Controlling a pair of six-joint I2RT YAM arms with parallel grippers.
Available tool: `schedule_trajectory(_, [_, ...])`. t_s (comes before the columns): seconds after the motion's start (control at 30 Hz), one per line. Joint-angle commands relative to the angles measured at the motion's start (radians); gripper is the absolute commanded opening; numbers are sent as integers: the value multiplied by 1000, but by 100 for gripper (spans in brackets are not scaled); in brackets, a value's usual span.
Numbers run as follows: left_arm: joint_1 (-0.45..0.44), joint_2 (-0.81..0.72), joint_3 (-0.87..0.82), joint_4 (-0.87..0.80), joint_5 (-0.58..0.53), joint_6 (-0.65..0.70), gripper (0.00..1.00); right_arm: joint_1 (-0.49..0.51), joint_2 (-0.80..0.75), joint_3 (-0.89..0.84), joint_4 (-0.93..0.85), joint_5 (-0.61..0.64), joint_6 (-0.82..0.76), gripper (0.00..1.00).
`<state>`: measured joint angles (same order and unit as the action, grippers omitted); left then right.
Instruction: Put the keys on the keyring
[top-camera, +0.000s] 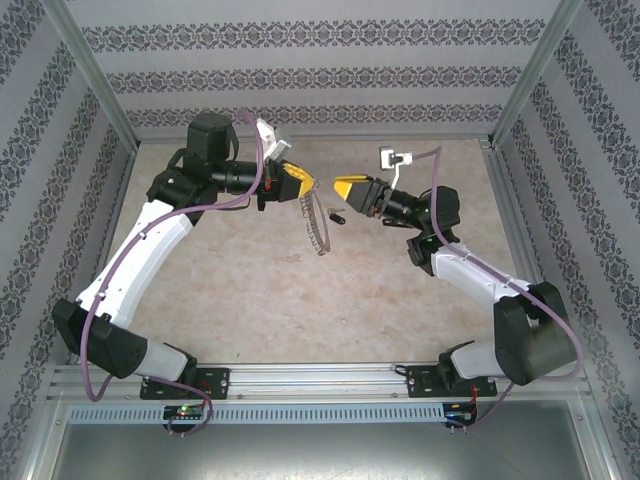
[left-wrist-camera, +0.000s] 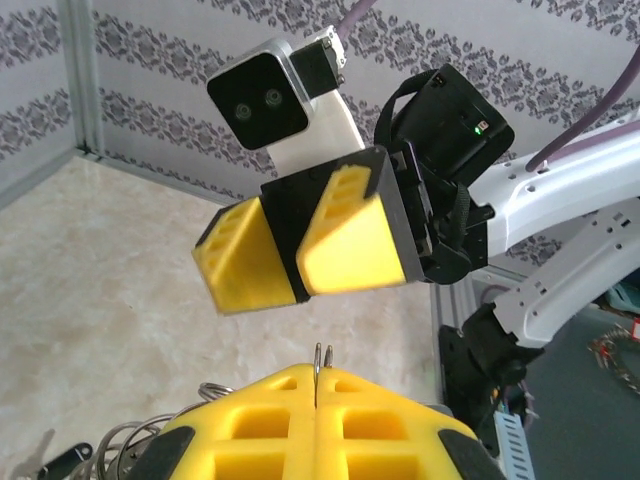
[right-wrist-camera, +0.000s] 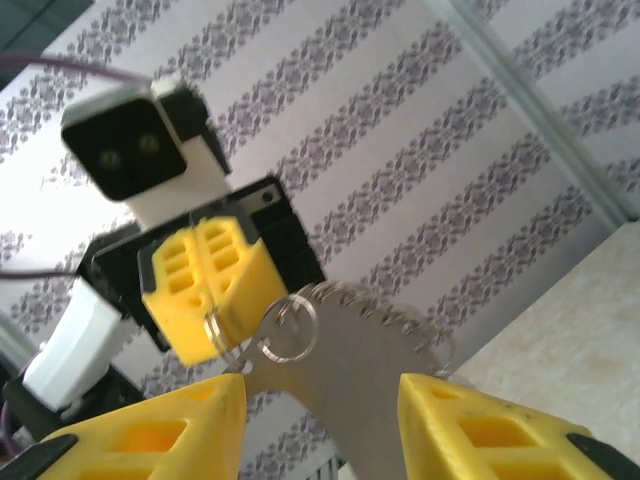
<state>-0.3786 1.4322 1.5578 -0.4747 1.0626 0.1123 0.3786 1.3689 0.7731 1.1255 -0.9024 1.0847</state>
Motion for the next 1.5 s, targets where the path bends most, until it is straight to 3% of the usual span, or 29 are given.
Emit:
schedule_trajectory(0.0, [-11,-2,10,-6,76,25,0,29,-45,-12,48,-28,-69,44])
schedule_trajectory(0.83, [-29,3,-51,141,96,-78,0,96,6,37,82,61,-85,31])
schedule_trajectory(0.9, [-29,4,-54,147,90,-82,0,95,1,33,80,62,-88,34])
schedule_trajectory(1.0, [-29,5,-59,157,85,-86,0,77,-19,6,66,82,-91,46])
schedule_trajectory(1.2, [-29,3,-62,163,79,-86,0,-23,-88,-105,48,149,-82,50])
schedule_trajectory(1.47, [-28,9,-61,165,82,-86,0,-6,-116,-78,49,122,-79,37])
